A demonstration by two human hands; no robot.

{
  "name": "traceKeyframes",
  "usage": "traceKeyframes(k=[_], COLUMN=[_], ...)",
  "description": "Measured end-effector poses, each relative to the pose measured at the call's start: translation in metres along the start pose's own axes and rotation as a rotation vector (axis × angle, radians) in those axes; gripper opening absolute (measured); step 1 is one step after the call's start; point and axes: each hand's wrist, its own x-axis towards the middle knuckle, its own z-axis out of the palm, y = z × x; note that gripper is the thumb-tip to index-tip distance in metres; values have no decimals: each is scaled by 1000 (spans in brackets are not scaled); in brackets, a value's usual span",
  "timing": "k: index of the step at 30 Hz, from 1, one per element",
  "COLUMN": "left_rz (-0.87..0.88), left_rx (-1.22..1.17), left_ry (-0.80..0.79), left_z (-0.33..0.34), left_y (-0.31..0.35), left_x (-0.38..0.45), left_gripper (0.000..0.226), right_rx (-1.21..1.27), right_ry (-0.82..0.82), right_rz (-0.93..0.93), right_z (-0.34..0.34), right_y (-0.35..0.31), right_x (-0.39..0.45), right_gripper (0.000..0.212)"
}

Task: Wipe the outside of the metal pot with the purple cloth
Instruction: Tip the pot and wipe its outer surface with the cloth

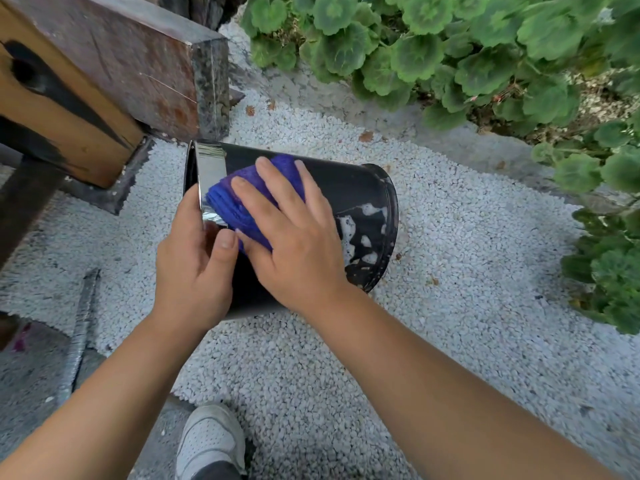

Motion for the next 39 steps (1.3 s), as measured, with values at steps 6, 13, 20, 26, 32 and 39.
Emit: traceKeyframes(k=[6,13,20,26,32,39], left_rz=[-27,-83,-108,-49,-80,-115], left_rx=[-26,24,128,257,-92,-68], left_ry=[25,-52,-135,-209,-25,65], left_z=[6,22,29,14,21,21], left_y=[-4,0,8,-5,-21,-32], left_x=[6,12,23,30,-6,-12], left_gripper=[50,58,80,84,56,60], right_rx=[-62,4,4,6,122,14], right_ry=[22,-9,24,67,83,139], right_rz=[89,457,498,506,286,-174], right_z=[4,-8,-16,-20,-10,21], right_y=[42,102,122,113,59,4], right_x=[-4,-17,-16,-15,-6,-8], right_gripper=[48,51,49,47,48,37])
